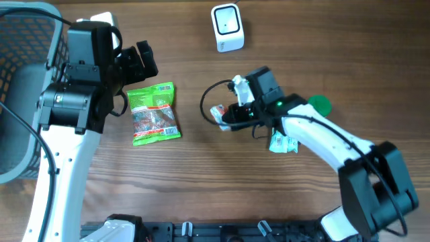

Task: Scan the item barcode

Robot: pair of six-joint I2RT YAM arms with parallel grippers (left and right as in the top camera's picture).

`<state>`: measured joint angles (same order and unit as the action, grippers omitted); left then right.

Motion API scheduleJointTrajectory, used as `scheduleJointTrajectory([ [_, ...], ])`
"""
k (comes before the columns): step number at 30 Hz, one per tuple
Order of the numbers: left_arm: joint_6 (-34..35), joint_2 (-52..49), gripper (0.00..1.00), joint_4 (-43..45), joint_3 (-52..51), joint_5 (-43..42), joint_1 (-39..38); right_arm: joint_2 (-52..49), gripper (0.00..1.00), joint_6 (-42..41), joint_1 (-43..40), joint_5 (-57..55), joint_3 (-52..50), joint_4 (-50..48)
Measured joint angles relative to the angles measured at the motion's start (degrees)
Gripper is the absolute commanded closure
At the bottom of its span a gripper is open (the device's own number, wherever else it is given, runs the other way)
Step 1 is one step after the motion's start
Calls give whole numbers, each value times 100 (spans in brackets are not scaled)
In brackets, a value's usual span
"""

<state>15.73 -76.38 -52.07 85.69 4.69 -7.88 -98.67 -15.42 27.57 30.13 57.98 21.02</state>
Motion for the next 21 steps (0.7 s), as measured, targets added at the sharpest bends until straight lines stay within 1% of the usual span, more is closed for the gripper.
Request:
scheduleJointTrajectory([
  [4, 0, 0, 0, 0, 0, 0, 0, -728, 96, -61, -280, 907, -11, -275],
  [6, 0, 0, 0, -2, 0, 0, 0, -931, 96, -90, -507, 1241, -20, -444],
  [8, 0, 0, 0, 0, 0, 0, 0, -1032, 86, -105, -881, 1480, -20, -485],
  [10, 0, 0, 0, 0, 0, 0, 0, -1036, 79, -76, -1126, 1526, -20, -490],
  [11, 0, 0, 0, 0, 0, 0, 0, -1036, 72, -61, -1248, 1528, -20, -492],
  [12, 0, 0, 0, 0, 0, 0, 0, -1036, 68, -28, -1322, 1517, -20, -490],
  [14, 0, 0, 0, 0, 0, 0, 0, -1036, 64, 50, -1342, 1366, -20, -485],
  [16, 0, 0, 0, 0, 0, 0, 0, -1036, 62, 57, -1338, 1150, -20, -487],
  [21, 0, 0, 0, 0, 0, 0, 0, -1019, 60, 76, -1401, 164, 9, -291],
])
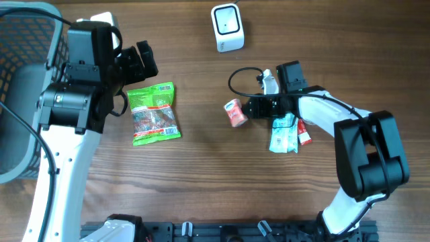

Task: Scan the item barcode

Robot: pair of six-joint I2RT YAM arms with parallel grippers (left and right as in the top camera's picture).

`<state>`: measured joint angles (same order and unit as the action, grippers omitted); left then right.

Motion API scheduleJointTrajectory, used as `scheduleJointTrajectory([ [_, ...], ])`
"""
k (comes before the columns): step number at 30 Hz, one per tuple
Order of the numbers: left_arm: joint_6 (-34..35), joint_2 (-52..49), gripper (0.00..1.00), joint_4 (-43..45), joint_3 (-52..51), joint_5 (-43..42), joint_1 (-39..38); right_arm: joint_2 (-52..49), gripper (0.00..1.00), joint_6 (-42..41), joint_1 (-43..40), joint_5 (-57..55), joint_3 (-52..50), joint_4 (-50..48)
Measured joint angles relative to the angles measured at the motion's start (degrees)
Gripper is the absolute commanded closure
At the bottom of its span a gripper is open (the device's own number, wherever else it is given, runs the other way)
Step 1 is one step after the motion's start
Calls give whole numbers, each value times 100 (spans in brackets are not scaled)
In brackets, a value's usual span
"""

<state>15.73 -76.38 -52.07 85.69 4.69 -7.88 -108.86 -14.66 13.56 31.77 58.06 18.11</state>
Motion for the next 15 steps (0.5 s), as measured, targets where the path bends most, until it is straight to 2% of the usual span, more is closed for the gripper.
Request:
scheduleJointTrajectory([
  [5, 0, 0, 0, 0, 0, 0, 0, 428, 62, 107, -11, -494, 37, 420],
  [10, 0, 0, 0, 0, 0, 0, 0, 662, 62, 122, -9, 2, 48, 605],
  [15, 0, 0, 0, 0, 0, 0, 0, 662, 61, 101, 0, 234, -149, 114],
])
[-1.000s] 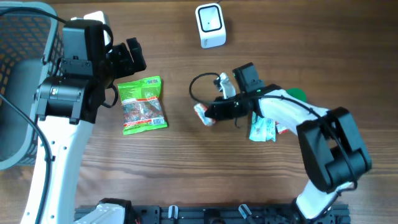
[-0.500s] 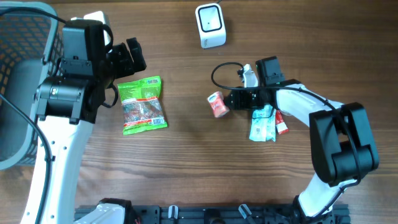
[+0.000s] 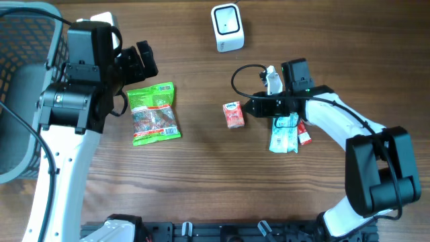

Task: Scan the item barcode

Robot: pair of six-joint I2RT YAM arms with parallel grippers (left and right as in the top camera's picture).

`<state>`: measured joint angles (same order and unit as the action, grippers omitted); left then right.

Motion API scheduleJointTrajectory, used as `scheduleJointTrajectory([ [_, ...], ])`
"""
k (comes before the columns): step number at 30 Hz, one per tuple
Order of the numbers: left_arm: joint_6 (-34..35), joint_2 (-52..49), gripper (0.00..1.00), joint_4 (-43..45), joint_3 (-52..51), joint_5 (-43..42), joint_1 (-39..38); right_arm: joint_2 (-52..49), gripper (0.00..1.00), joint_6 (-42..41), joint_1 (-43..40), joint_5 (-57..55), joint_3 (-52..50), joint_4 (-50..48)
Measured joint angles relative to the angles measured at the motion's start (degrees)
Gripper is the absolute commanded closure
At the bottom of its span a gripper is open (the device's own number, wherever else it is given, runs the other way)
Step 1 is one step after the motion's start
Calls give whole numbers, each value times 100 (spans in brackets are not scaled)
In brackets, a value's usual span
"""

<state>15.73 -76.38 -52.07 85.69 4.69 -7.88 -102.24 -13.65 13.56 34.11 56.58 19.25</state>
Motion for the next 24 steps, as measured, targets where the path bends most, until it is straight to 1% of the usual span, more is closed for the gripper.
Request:
scheduleJointTrajectory([
  [2, 0, 0, 0, 0, 0, 0, 0, 0, 61, -2, 17, 26, -190, -269],
  [3, 0, 0, 0, 0, 0, 0, 0, 0, 57, -9, 31, 39, -302, -446],
  [4, 0, 0, 0, 0, 0, 0, 0, 0, 56, -17, 57, 39, -402, -595],
  [7, 0, 0, 0, 0, 0, 0, 0, 0, 56, -44, 175, 46, -673, -1029],
  [8, 0, 0, 0, 0, 0, 0, 0, 0, 57, -42, 219, 50, -741, -1174],
  [10, 0, 0, 0, 2, 0, 2, 0, 0, 63, -144, 345, 52, -885, -1539],
  [11, 0, 0, 0, 0, 0, 0, 0, 0, 64, -223, 393, 13, -935, -1644],
  [14, 0, 0, 0, 0, 0, 0, 0, 0, 64, -461, 468, -236, -1010, -1707],
  [20, 0, 0, 0, 0, 0, 0, 0, 0, 67, -603, 468, -356, -1012, -1788],
  [22, 0, 0, 0, 0, 0, 0, 0, 0, 62, -605, 468, -372, -1012, -1786],
  [24, 0, 0, 0, 0, 0, 0, 0, 0, 62, -643, 468, -374, -1012, -1786],
])
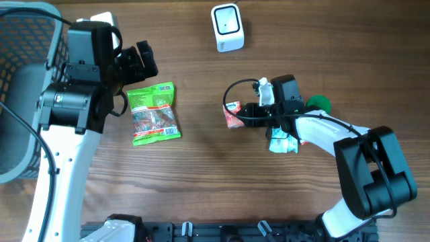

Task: Scan the item barcode

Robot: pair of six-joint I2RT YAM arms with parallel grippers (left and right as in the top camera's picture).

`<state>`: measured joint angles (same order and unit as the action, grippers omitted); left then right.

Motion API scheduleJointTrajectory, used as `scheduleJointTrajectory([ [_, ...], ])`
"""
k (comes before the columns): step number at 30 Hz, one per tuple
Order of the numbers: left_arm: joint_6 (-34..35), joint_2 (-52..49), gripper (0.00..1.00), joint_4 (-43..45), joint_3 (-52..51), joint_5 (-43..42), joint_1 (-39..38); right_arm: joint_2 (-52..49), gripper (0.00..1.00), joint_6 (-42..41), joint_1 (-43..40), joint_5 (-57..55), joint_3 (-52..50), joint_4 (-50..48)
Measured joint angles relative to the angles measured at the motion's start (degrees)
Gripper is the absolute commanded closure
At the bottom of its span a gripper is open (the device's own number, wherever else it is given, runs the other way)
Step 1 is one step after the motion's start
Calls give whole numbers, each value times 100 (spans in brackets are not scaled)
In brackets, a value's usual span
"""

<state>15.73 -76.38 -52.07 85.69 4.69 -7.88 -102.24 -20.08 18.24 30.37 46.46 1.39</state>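
A small red snack packet (231,115) lies on the wooden table near the middle. My right gripper (244,113) reaches in from the right and its fingers are at the packet's right edge. From above I cannot tell whether they grip it. The white barcode scanner (226,27) stands at the far edge, well beyond the packet. At the left, my left gripper (145,60) hangs open over the top edge of a green snack bag (154,113), with nothing between its fingers.
A pale teal packet (283,138) and a red strip lie under my right forearm, with a green round object (320,103) behind it. A grey wire basket (20,101) fills the left edge. A black cable loops off the right wrist.
My right gripper was a little to the right of the red packet and is now at its right edge. The packet has tilted slightly. The left arm has not moved.
My right gripper first held the red packet off the table, left of centre. Then the packet was lower and further right, at the fingertips. Then it lay flat with the gripper drawn back. Now the fingers are at it again. The left arm stayed still throughout.
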Motion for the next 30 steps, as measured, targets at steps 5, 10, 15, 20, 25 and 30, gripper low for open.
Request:
scheduleJointTrajectory([
  [5, 0, 0, 0, 0, 0, 0, 0, 0, 61, -245, 0, 63, 0, -57],
  [10, 0, 0, 0, 0, 0, 0, 0, 0, 55, -286, 0, 107, 0, -63],
  [15, 0, 0, 0, 2, 0, 2, 0, 0, 34, -420, 0, 109, -2, -57],
  [20, 0, 0, 0, 0, 0, 0, 0, 0, 69, -546, 0, 151, -4, -37],
  [25, 0, 0, 0, 0, 0, 0, 0, 0, 74, -472, 0, 175, -4, -20],
  [30, 0, 0, 0, 0, 0, 0, 0, 0, 78, -433, 0, 175, -4, -39],
])
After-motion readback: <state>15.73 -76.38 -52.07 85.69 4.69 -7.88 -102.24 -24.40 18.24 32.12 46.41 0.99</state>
